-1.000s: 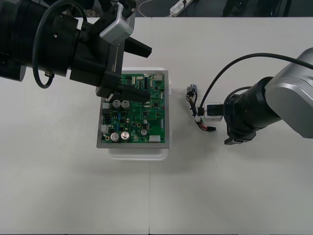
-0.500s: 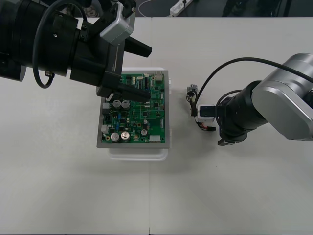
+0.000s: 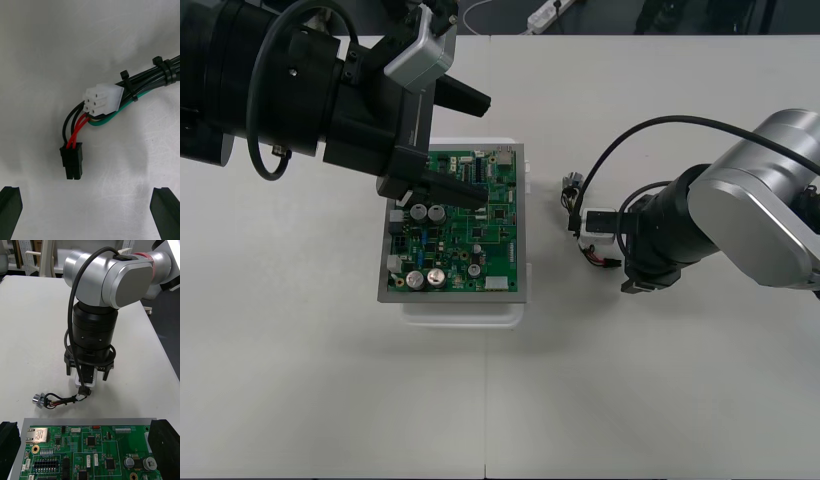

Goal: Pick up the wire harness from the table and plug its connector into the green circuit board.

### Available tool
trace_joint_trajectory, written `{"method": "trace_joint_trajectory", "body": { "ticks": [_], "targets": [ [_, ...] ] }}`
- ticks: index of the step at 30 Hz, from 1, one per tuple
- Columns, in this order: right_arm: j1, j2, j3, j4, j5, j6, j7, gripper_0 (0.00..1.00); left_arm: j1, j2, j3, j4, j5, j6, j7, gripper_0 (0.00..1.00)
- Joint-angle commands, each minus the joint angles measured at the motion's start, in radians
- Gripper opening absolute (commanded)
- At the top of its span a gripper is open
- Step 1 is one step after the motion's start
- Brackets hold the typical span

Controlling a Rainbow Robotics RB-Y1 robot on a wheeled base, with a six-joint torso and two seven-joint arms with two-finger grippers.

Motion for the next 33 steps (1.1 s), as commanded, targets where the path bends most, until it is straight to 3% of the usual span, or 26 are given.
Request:
{"method": "trace_joint_trajectory", "body": {
  "ticks": [1,33],
  "targets": [
    [-0.022,0.040,0.012,-0.008,0.041,-0.003,-0.038,1.00,-0.047,-0.017,-0.010,-0.005,-0.003,0.050,-0.011,1.00],
    [0.033,0.073,0.015,-0.006,0.108,-0.003,-0.042,1.00,-0.047,-0.017,-0.010,-0.005,-0.003,0.050,-0.011,1.00]
  ]
}}
